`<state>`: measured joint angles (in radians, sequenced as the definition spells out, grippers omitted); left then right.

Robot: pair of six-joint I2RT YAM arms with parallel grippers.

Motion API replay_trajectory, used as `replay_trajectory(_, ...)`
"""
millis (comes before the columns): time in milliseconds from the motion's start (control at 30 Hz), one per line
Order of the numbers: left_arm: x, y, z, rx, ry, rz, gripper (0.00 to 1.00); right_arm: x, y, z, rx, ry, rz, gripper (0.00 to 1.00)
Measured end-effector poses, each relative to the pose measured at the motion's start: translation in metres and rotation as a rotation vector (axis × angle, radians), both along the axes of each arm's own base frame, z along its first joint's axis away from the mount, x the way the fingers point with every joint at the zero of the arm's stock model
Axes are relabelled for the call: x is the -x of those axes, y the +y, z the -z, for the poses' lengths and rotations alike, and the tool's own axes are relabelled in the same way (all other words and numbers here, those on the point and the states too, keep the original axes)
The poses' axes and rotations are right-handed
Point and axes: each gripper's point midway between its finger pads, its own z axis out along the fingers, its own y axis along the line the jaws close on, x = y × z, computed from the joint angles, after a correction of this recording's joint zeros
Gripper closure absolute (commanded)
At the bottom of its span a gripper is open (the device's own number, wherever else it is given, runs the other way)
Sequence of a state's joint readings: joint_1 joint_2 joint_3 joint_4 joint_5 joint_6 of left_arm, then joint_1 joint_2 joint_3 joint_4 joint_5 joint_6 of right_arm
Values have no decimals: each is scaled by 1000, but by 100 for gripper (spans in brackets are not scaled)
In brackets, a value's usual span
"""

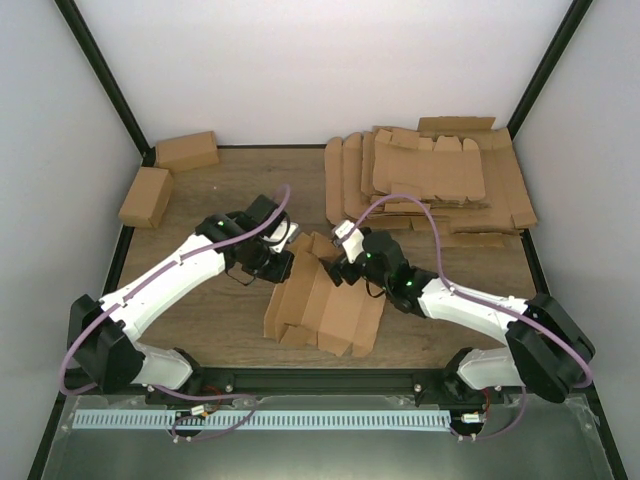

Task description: Fold the paper box

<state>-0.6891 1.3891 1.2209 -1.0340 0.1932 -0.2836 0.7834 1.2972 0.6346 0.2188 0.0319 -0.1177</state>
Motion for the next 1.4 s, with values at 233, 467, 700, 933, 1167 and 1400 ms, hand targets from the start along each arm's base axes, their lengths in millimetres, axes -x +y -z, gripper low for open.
replay_trajectory(233, 2, -2, 0, 0, 1, 8, 96, -18, -19, -10, 43, -84, 127, 0)
replay_trajectory(467, 2, -2, 0, -9, -6, 11, 96, -26, -42, -53, -26, -206, 260, 5)
replay_trajectory(700, 3, -3, 0, -10, -6, 13, 96, 3, -11, -47, -55, -170, 14, 0)
replay_trajectory(933, 7, -6, 1, -10, -6, 26, 96, 23, 13, -31, -34, -137, -139, 0)
replay_trajectory(1167, 7, -6, 1, -16, -9, 28, 96, 10, 21, 5, 111, -113, -49, 0)
replay_trajectory(1400, 8, -4, 2, -29, -9, 26, 96, -8, 2, -15, 128, -203, 123, 15)
